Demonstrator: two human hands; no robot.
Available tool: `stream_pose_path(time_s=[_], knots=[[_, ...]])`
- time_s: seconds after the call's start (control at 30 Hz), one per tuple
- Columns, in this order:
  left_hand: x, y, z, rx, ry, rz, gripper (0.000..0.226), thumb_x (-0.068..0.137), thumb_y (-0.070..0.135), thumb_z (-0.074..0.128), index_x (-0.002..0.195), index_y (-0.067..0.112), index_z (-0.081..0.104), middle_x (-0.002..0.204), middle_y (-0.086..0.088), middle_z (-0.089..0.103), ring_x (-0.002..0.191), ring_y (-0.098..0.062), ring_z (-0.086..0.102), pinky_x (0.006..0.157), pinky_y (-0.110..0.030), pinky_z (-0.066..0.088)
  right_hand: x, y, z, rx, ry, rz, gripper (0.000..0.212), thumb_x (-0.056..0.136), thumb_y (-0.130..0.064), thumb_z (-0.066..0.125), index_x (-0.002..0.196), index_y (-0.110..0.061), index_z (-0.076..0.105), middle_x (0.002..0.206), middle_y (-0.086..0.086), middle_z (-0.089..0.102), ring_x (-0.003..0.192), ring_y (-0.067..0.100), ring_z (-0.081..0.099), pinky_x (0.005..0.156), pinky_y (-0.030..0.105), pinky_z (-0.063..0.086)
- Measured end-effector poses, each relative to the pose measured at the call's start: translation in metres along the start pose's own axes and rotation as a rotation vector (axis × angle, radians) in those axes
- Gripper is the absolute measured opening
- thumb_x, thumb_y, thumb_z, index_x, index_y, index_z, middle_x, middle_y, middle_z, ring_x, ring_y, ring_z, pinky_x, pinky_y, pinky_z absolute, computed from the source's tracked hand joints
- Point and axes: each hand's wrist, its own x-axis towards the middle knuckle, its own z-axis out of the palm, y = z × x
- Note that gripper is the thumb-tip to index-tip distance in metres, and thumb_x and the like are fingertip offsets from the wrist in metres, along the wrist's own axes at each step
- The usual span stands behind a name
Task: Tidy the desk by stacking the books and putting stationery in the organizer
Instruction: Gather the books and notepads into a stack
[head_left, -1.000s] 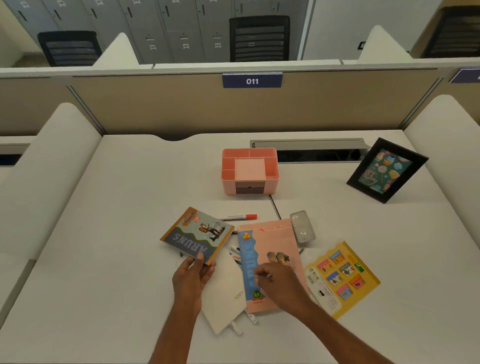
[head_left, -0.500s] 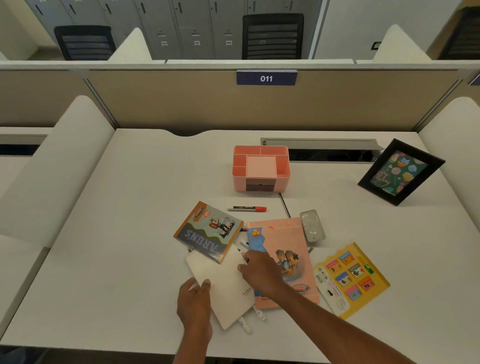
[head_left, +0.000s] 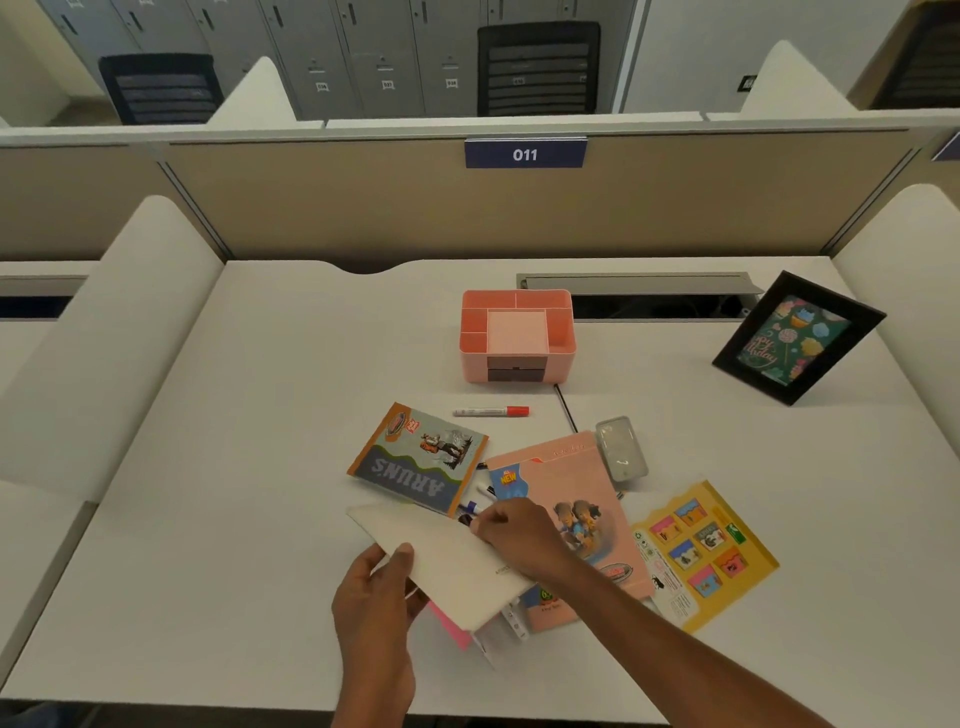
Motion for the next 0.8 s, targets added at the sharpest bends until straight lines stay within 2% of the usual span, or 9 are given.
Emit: stream_pose_path(time_s=[0.1, 0.17, 0.27, 0.33, 0.43, 0.5, 0.63, 0.73, 0.8], knots=[[-0.009, 0.0, -0.003, -0.013, -0.021, -0.026, 0.031, 0.097, 0.01, 0.07, 0.128, 0.011, 0.063, 0.114, -0.014, 0.075, 0.102, -0.034, 0.073, 0.084, -0.049, 0.062, -0.002, 0.004, -0.006, 0.077, -0.021, 0.061, 0.031, 0.093, -0.041, 0.071, 0.09, -0.011, 0.08, 0.091, 0.004, 0.077, 0.082, 0.017, 0.071, 0.067, 0.029, 0.048], [-0.013, -0.002, -0.004, -0.018, -0.034, -0.042, 0.03, 0.097, 0.008, 0.07, 0.126, 0.01, 0.064, 0.112, -0.015, 0.075, 0.102, -0.035, 0.073, 0.084, -0.049, 0.062, -0.004, 0.01, -0.009, 0.151, -0.048, 0.107, 0.029, 0.092, -0.038, 0.075, 0.091, -0.01, 0.08, 0.09, 0.006, 0.078, 0.078, 0.017, 0.073, 0.067, 0.028, 0.052], [-0.019, -0.006, -0.005, 0.002, -0.061, -0.054, 0.025, 0.097, 0.009, 0.071, 0.121, 0.012, 0.066, 0.102, -0.012, 0.079, 0.101, -0.034, 0.074, 0.082, -0.047, 0.061, -0.012, 0.019, -0.016, 0.235, -0.065, 0.124, 0.022, 0.09, -0.032, 0.078, 0.092, -0.011, 0.079, 0.089, 0.004, 0.08, 0.079, 0.019, 0.076, 0.079, 0.036, 0.062], [-0.02, -0.011, -0.004, 0.043, -0.098, -0.043, 0.02, 0.096, 0.011, 0.072, 0.115, 0.016, 0.07, 0.096, -0.01, 0.08, 0.098, -0.031, 0.075, 0.079, -0.045, 0.062, -0.017, 0.028, -0.024, 0.285, -0.053, 0.124, 0.016, 0.09, -0.028, 0.079, 0.093, -0.013, 0.079, 0.09, 0.004, 0.078, 0.079, 0.018, 0.076, 0.082, 0.039, 0.065], [-0.018, -0.022, 0.001, 0.171, -0.121, 0.001, 0.018, 0.096, 0.015, 0.074, 0.112, 0.023, 0.074, 0.098, -0.013, 0.076, 0.095, -0.028, 0.075, 0.074, -0.042, 0.065, -0.023, 0.044, -0.039, 0.314, 0.065, 0.092, 0.013, 0.084, -0.029, 0.083, 0.089, -0.018, 0.08, 0.104, 0.002, 0.066, 0.088, 0.019, 0.072, 0.083, 0.038, 0.064], [-0.015, -0.033, 0.008, 0.264, -0.14, 0.023, 0.02, 0.097, 0.015, 0.073, 0.106, 0.032, 0.077, 0.095, -0.015, 0.073, 0.093, -0.029, 0.075, 0.072, -0.041, 0.065, -0.026, 0.054, -0.049, 0.321, 0.107, 0.074, 0.015, 0.077, -0.034, 0.084, 0.086, -0.024, 0.079, 0.113, 0.002, 0.069, 0.094, 0.02, 0.073, 0.088, 0.042, 0.063], [-0.008, -0.049, 0.028, 0.426, -0.199, 0.05, 0.042, 0.095, 0.015, 0.07, 0.092, 0.056, 0.076, 0.088, 0.0, 0.076, 0.093, -0.028, 0.074, 0.082, -0.051, 0.064, -0.037, 0.069, -0.066, 0.288, 0.233, 0.075, 0.003, 0.086, -0.027, 0.081, 0.088, -0.029, 0.079, 0.093, -0.015, 0.078, 0.086, 0.011, 0.074, 0.074, 0.03, 0.061], [-0.008, -0.055, 0.05, 0.489, -0.235, 0.063, 0.049, 0.096, 0.01, 0.062, 0.091, 0.056, 0.076, 0.087, 0.002, 0.075, 0.088, -0.022, 0.072, 0.084, -0.048, 0.064, -0.038, 0.083, -0.077, 0.238, 0.345, 0.048, 0.004, 0.087, -0.027, 0.08, 0.089, -0.03, 0.079, 0.088, -0.015, 0.077, 0.084, 0.01, 0.073, 0.073, 0.03, 0.06], [-0.008, -0.057, 0.063, 0.508, -0.284, 0.064, 0.052, 0.096, 0.004, 0.055, 0.088, 0.051, 0.076, 0.086, 0.001, 0.074, 0.081, -0.02, 0.067, 0.078, -0.041, 0.06, -0.034, 0.091, -0.082, 0.212, 0.393, 0.052, 0.002, 0.089, -0.027, 0.079, 0.089, -0.029, 0.078, 0.087, -0.014, 0.077, 0.082, 0.01, 0.073, 0.076, 0.034, 0.061]])
